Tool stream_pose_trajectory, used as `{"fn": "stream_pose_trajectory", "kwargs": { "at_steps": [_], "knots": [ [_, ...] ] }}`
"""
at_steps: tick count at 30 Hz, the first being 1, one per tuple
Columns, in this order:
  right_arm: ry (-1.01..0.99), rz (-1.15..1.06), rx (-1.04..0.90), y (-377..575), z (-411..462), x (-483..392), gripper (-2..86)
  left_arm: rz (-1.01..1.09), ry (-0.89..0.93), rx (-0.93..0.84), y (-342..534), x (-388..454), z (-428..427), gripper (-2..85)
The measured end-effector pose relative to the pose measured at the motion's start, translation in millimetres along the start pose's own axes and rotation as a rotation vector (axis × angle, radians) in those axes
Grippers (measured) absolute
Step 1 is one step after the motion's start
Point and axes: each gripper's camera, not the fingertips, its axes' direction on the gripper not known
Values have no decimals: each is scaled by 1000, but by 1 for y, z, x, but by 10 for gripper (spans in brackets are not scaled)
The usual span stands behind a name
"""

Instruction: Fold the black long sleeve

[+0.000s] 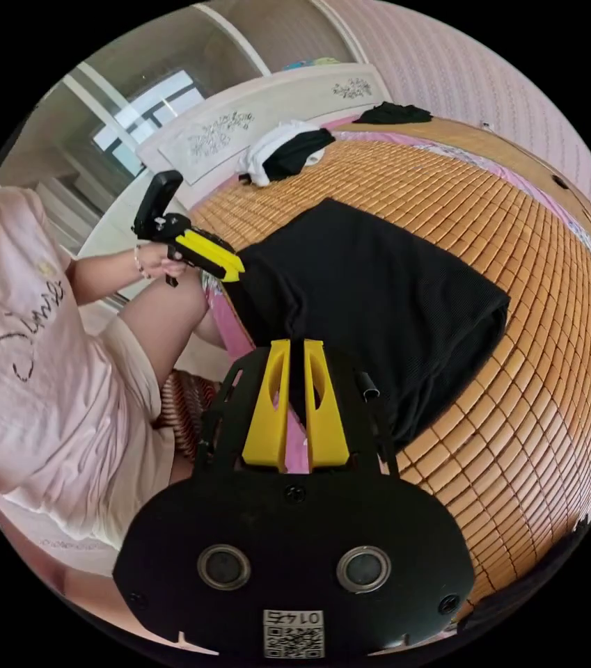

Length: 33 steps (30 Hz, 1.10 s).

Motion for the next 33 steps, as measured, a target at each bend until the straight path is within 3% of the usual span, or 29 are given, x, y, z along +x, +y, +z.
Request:
{"fn": "stream_pose_trajectory", "kwargs": {
  "at_steps": [4, 11, 16, 18, 19, 22, 26, 27, 30, 33],
  "knots": [
    [-10, 36, -68, 12, 3, -9, 27, -42, -71, -101, 40, 2, 12, -9],
    [203, 13, -12, -86, 3, 7, -1, 64, -79, 104, 8, 30, 45, -10],
    [339, 13, -200, -196, 59, 41, -4, 90, -79, 93, -15, 46, 103, -10],
    [310, 5, -370, -210, 91, 57, -4, 86, -147, 7, -14, 46, 132, -10],
    [275, -8, -363, -218, 89, 62, -4, 105, -175, -77, -11, 45, 153, -10],
    [230, -43, -467, -239, 77, 71, -5, 159, -200, -28, 2, 47, 165, -10],
    [326, 18, -418, -261, 64, 91, -5, 171, -199, -19, 12, 41, 181, -10],
    [301, 40, -496, -261, 82, 105, -5, 166, -191, -22, 13, 39, 184, -9],
    [228, 82, -469, -263, 70, 121, -5, 156, -161, -21, 19, 31, 194, -9],
    [191, 120, -295, -235, 24, 126, -4, 112, -114, 8, 28, 20, 198, -3]
  ]
}}
